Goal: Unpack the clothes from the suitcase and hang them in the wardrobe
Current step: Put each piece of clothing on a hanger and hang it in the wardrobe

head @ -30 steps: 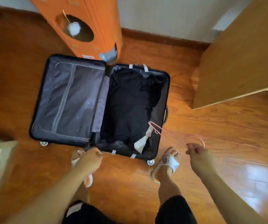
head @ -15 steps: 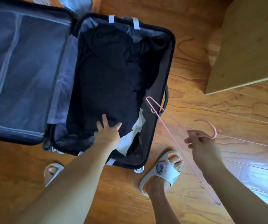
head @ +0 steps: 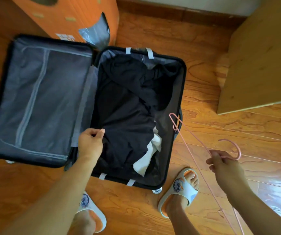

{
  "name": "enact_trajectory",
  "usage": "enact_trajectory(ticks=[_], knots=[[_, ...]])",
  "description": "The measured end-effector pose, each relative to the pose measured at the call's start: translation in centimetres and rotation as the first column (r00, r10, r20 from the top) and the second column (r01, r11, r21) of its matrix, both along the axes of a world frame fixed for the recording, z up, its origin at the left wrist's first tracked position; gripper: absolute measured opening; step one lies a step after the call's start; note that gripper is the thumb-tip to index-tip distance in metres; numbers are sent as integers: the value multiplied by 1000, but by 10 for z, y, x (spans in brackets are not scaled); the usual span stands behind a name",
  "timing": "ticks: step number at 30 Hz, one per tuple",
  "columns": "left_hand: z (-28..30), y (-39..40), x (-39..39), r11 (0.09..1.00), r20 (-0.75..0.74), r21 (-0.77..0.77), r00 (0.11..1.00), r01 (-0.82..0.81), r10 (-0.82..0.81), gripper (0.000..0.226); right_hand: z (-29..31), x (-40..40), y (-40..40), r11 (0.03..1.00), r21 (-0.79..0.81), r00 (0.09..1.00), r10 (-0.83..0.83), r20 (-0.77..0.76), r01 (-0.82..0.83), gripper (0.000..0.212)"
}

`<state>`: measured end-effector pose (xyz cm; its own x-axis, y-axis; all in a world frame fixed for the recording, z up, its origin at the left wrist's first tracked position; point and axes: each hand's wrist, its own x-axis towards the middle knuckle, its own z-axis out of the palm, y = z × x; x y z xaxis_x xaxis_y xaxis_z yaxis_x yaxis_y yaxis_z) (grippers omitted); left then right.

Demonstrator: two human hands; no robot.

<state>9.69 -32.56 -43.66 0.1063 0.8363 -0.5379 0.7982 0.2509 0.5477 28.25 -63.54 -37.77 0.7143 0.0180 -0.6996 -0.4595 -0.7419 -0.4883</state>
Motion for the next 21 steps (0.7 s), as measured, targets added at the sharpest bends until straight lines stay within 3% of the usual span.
enact_trajectory(ticks=[6, 11, 13, 15, 18, 21], knots=[[154, 43, -24, 970, 172, 171, 964, 175, -204, 12, 56, -32, 36, 997, 27, 996, -69, 53, 68, 25], [277, 86, -80, 925, 279, 356, 929, 134, -242, 14, 111, -87, 67, 993, 83, 986, -98, 138, 87, 23], [314, 113, -98, 947, 359, 310, 912, 83, -197, 21, 143, -110, 82, 985, 130, 976, -135, 169, 114, 24], [357, 137, -102, 983, 466, 166, 873, 72, -143, 37, 189, -134, 96, 975, 178, 969, -167, 184, 134, 23], [438, 149, -94, 957, 512, 111, 809, 270, -288, 47, 275, -172, 114, 976, 207, 968, -115, 225, 68, 25], [537, 141, -90, 935, 630, 71, 712, 347, -312, 43, 367, -203, 133, 970, 235, 959, -12, 285, -58, 28]])
